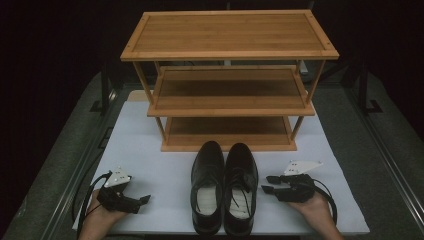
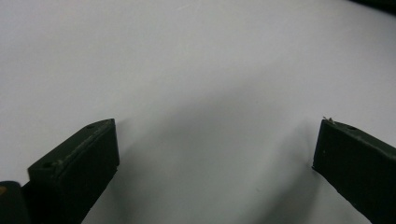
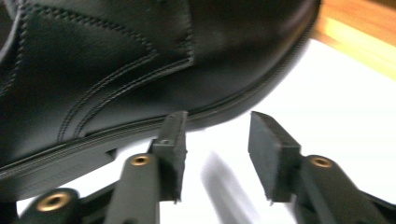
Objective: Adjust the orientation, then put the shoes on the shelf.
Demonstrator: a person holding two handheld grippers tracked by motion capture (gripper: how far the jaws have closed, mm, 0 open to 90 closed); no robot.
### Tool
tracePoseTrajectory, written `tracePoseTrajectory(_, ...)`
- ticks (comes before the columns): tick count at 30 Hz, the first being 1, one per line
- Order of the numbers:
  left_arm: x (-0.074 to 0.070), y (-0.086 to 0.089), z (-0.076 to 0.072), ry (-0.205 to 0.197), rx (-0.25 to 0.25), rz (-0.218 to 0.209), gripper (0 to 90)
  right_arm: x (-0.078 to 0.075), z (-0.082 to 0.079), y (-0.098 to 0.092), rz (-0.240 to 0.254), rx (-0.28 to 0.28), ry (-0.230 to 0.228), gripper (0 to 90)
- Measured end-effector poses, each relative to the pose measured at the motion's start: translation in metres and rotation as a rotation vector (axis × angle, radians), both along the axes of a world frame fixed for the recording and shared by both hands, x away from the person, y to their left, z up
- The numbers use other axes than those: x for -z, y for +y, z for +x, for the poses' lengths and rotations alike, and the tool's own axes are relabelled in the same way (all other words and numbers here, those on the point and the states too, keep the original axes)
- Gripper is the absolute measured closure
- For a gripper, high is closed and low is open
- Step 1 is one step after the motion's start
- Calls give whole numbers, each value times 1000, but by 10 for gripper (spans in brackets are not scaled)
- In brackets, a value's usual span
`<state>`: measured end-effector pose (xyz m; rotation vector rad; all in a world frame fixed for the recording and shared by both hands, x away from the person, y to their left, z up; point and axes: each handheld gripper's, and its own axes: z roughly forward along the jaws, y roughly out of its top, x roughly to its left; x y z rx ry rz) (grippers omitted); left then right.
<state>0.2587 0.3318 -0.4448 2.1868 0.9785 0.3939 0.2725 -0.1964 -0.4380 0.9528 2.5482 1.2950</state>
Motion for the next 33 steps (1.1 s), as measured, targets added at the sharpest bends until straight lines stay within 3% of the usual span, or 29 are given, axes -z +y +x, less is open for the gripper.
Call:
tracePoseTrajectory(5,-14,-9,-2,-28,14,-48,65,-4,-1,-5,0,31,-16,456)
tracePoseTrajectory(12,-31,-24,-3,-46,62,-110,133,-12,-3,-8,9,50,-22,401)
tracePoseTrajectory(28,-62,-61,-2,-64,170,-151,140,-40,-7,-4,63,40,-72,370)
tracePoseTrajectory(33,-73,-78,3,-74,216,-183,146,-49,-9,-2,77,31,-83,361)
